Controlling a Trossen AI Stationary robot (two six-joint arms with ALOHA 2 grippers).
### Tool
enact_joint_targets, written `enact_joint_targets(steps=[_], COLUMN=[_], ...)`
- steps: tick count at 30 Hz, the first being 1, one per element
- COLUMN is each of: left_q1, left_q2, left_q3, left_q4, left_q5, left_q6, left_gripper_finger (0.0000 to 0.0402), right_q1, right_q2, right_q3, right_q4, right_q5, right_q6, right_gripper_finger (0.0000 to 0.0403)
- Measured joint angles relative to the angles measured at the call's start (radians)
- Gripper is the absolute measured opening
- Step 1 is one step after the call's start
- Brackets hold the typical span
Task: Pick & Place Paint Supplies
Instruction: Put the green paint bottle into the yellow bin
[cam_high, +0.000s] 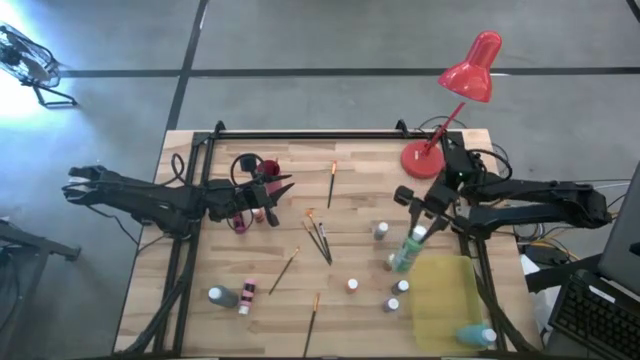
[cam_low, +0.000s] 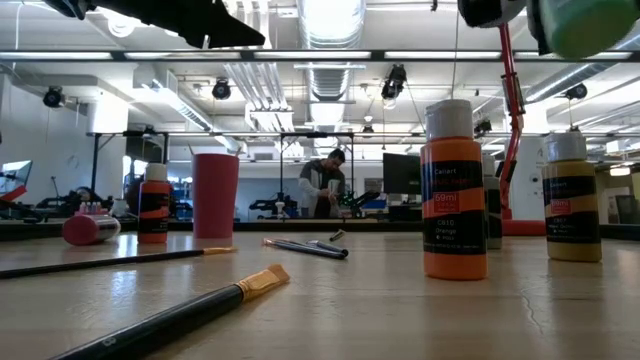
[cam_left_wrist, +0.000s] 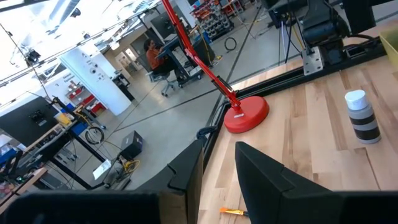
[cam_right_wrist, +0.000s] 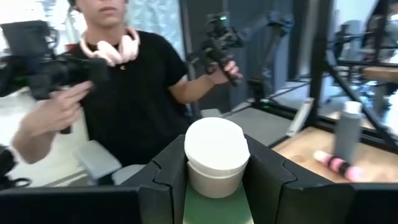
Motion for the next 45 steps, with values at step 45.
enact_joint_targets(steps=[45], left_q1=[0.000], left_q2=[0.000], left_q3=[0.000], left_q4=[0.001], left_q5=[0.001], left_q6=[-0.041], left_gripper_finger=[0.0101], right_q1=[0.684], right_q2=[0.014], right_q3=[0.000], right_q4=[-0.406], right_q5=[0.233], right_q6=[-0.380], right_gripper_finger=[0.0110])
